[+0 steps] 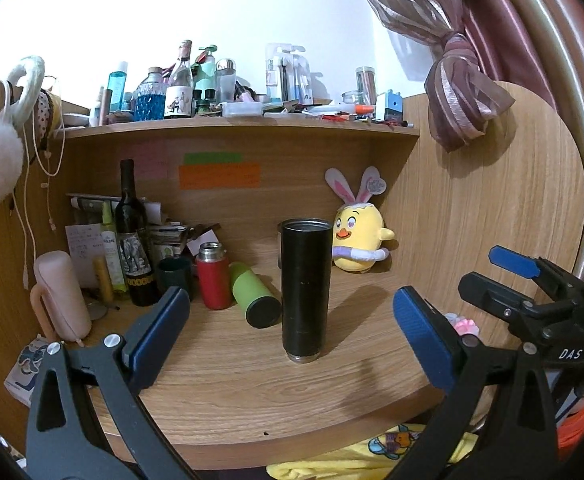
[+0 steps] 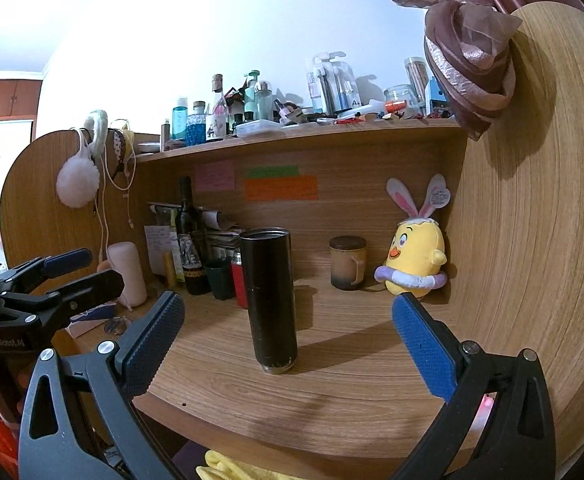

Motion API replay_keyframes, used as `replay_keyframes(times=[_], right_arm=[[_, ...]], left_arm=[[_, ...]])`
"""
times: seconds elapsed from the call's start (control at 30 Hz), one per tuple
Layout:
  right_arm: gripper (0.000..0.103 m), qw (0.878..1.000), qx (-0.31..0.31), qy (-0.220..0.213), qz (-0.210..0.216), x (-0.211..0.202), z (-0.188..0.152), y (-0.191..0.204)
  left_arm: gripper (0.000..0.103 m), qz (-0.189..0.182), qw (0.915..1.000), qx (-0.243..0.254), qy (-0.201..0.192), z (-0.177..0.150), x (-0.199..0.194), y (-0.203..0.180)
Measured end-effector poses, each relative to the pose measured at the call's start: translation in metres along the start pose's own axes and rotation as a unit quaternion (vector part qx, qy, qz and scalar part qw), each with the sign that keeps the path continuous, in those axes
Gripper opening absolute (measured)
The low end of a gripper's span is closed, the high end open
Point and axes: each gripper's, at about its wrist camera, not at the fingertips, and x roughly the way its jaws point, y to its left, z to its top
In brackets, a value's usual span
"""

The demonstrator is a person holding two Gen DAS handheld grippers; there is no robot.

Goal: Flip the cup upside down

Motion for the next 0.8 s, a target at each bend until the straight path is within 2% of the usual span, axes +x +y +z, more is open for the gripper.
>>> replay_keyframes(times=[0.8], right_arm=[[0.103, 1.0, -0.003, 0.005, 0.0, 0.0032, -0.0013, 0.0007]], left_arm=[[0.103, -0.003, 1.0, -0.003, 0.005, -0.0015, 0.0052, 0.0041]])
